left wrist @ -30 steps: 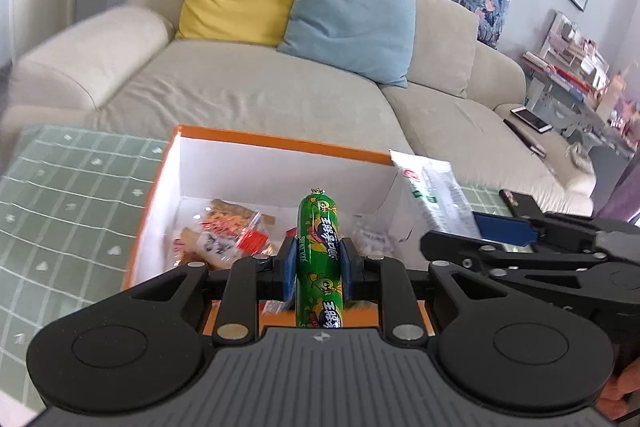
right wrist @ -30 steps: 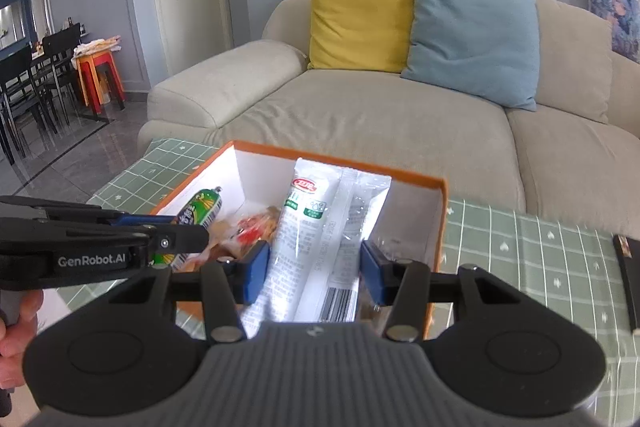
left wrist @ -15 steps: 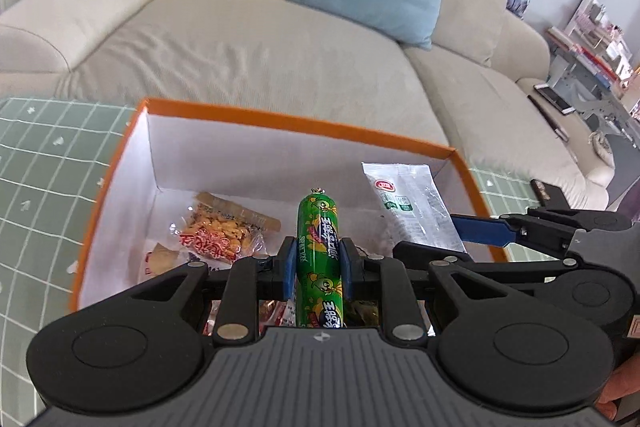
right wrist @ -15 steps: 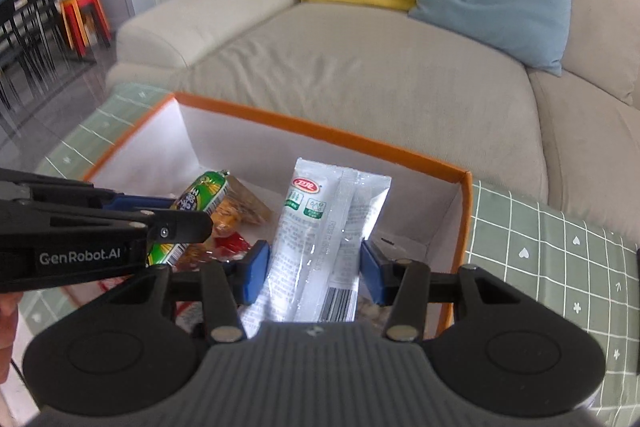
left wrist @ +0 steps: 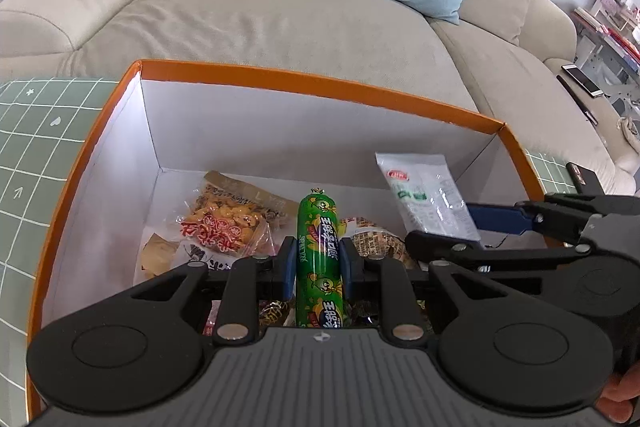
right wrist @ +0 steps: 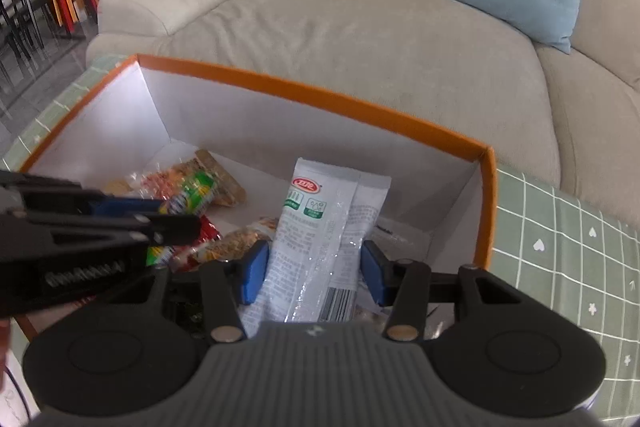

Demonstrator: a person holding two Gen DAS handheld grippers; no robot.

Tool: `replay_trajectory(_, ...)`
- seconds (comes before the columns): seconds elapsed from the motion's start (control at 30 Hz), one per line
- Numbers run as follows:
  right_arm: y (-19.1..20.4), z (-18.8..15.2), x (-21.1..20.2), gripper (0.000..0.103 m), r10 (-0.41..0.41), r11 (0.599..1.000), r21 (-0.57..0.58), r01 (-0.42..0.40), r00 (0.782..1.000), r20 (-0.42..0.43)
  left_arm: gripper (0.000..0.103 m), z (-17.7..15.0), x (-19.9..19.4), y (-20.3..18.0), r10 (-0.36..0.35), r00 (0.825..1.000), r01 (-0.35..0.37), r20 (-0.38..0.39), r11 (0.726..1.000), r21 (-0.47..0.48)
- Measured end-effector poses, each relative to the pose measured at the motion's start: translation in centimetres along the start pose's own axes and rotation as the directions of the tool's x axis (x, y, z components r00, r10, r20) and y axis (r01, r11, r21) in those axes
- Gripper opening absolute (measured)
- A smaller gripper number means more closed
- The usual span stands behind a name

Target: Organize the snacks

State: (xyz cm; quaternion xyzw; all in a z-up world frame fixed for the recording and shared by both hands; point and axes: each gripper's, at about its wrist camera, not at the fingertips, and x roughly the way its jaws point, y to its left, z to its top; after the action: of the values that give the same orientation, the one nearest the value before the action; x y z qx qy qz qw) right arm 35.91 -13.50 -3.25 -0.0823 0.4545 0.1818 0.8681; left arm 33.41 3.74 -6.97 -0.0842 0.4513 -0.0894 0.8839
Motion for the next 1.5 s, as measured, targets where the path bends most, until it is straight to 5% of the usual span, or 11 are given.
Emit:
replay_trajectory(0.53,0.0,-0.5,-0.3,0.052,-0.031,0.999,0.007,0.031,0.999,0.021,0.026,0.1,0.0,-0.1,0.049,0.998,-0.048,0.036,0.999,-0.013)
replay_trajectory(0.7,-0.1,-0.7,-1.1,0.069,-0.054,0.998,0.014,0.054,0.997,0.059,0.042,0.3,-1.2,-0.2,0.082,0.995,-0.081,0.061,0.997,-0.014)
replay_trajectory(0.77,-0.1,-0.9,-1.4,0.072,-0.069,0.998,0.014,0.068,0.995,0.068,0.058,0.4,-1.9,0.0,0.080,0.994,-0.078,0.077,0.997,-0.023)
replay_trajectory(1.03,0.1,-1.2,-4.3,0.078,-0.086,0.996,0.040,0.083,0.991,0.102,0.063,0.3,-5.1,-0.9,0.097,0.985,-0.098,0.140,0.995,0.004)
replay_trajectory(1.5,1.3,-2.2,-13.7,0.088,-0.105,0.992,0.098,0.080,0.956,0.275,0.065,-1.4,-13.5,-3.5,0.152,0.928,-0.200,0.341,0.973,0.111)
